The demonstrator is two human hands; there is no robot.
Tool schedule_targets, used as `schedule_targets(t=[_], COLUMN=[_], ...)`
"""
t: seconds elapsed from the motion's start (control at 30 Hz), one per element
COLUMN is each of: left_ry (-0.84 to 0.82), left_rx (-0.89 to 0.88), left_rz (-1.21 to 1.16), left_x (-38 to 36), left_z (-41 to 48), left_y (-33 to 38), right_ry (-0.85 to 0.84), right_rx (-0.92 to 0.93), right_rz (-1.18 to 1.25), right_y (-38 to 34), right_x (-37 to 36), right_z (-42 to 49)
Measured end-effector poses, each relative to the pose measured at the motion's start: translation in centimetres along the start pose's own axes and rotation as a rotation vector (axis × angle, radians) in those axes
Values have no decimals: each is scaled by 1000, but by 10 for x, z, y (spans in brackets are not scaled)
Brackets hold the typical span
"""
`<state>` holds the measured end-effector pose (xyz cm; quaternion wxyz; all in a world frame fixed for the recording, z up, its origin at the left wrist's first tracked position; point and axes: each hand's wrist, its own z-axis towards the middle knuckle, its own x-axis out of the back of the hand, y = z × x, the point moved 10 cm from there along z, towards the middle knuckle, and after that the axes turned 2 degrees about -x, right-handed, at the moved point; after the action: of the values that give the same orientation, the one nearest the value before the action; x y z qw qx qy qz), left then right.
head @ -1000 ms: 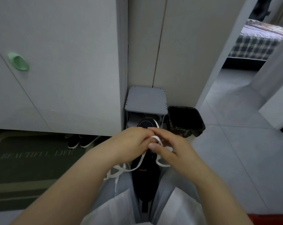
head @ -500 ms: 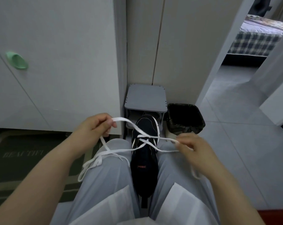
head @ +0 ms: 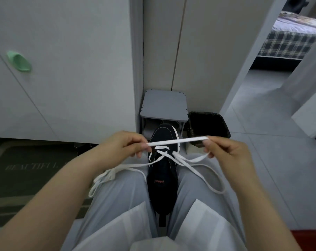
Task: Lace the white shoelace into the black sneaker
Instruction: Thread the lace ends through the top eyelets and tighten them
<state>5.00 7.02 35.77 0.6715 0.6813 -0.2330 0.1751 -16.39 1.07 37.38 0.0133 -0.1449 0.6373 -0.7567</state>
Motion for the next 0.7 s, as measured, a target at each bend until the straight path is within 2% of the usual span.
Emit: schedule_targets(t=[0.1,0.23,0.4,0.53,0.7], left_ry=[43,21,51,125,244], left_rx=[59,62,1,-18,-24], left_rz=[5,36,-46,-78,256], left_x=[11,-4,-41,-47,-40], left_z=[-5,-3,7,6,-1], left_y=[-17,-22,-9,-7,-10], right_ry=[-17,-272,-418,-334,-264], right_rx=[-66,-72,41,-66,-62], right_rz=[-140,-533,-346,-109,-337], right_y=[13,25,10,24,47], right_x=[15,-15,-78,-76,-63], right_z=[1,-7,-27,-25,-17])
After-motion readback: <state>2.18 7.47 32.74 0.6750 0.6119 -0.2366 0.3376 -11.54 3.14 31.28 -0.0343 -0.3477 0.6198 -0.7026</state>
